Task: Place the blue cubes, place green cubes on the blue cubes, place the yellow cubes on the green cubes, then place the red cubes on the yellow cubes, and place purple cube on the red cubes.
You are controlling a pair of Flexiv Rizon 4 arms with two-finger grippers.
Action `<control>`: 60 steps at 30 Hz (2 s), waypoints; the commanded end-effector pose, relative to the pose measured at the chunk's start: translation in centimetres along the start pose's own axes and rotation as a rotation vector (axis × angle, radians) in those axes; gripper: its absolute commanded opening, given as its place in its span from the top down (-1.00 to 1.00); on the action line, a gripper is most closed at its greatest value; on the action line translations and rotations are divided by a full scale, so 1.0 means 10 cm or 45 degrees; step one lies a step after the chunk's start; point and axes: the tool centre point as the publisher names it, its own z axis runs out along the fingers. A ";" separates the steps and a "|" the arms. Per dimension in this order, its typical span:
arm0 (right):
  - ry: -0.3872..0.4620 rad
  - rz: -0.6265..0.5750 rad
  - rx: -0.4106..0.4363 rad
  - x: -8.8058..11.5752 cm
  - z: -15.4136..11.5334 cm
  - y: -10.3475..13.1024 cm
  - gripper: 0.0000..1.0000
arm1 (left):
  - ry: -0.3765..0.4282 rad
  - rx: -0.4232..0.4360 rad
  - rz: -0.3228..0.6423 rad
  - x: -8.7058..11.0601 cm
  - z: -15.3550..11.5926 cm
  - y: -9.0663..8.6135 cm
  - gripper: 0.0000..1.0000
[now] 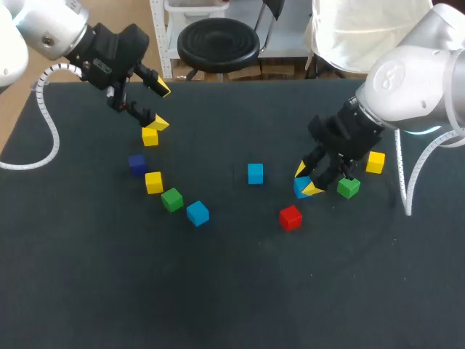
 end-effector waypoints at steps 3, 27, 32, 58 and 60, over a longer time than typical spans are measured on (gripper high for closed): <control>0.003 0.005 0.034 -0.01 -0.04 0.02 0.46 | 0.005 0.000 -0.003 -0.01 0.00 0.00 -1.00; -0.040 0.199 0.068 -0.40 -0.15 -0.20 1.00 | 0.005 0.000 -0.003 -0.01 0.00 0.00 -1.00; -0.040 0.199 0.068 -0.40 -0.15 -0.20 1.00 | 0.005 0.000 -0.003 -0.01 0.00 0.00 -1.00; -0.062 0.185 0.022 -0.44 0.12 -0.39 1.00 | 0.005 0.000 -0.003 -0.01 0.00 0.00 -1.00; -0.060 0.189 0.023 -0.42 0.15 -0.39 1.00 | 0.005 0.000 -0.003 -0.01 0.00 0.00 -1.00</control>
